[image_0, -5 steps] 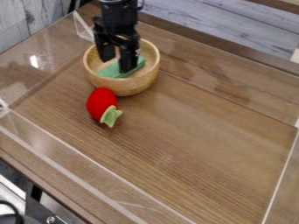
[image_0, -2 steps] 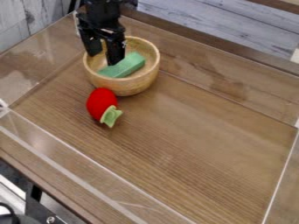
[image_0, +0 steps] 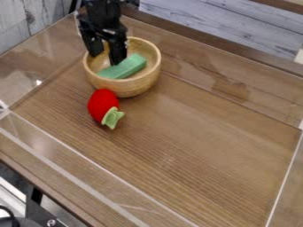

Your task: Remove the green block from the brown bowl and put it on the table

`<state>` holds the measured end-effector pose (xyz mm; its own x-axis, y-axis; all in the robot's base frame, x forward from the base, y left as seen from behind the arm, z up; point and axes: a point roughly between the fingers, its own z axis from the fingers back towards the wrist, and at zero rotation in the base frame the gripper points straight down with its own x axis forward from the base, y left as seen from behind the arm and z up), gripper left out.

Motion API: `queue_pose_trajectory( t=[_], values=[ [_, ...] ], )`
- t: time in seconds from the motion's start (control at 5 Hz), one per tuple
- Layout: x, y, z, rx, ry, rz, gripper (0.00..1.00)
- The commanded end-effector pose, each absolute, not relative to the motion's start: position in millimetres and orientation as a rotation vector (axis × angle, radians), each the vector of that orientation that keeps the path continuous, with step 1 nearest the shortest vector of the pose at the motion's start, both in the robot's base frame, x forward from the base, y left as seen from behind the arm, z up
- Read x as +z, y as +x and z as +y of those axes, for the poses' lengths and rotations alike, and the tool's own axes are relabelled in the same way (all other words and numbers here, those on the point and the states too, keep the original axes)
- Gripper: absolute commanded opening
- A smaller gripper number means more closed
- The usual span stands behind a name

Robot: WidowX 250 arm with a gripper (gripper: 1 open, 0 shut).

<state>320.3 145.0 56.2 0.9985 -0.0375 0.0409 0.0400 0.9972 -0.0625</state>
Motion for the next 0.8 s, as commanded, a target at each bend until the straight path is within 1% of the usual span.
queue_pose_trajectory(
  t=[0.0, 0.2, 0.4, 0.6],
  values=[
    [59.3, 331.5, 130.0, -0.044, -0.049, -0.089, 1.00],
    [65.2, 329.3, 113.6, -0.042, -0.051, -0.099, 1.00],
    [77.0, 328.5, 100.2, -0.041, -0.055, -0.118, 1.00],
    [78.9, 341.0, 106.5, 0.014, -0.054, -0.127, 1.00]
  ],
)
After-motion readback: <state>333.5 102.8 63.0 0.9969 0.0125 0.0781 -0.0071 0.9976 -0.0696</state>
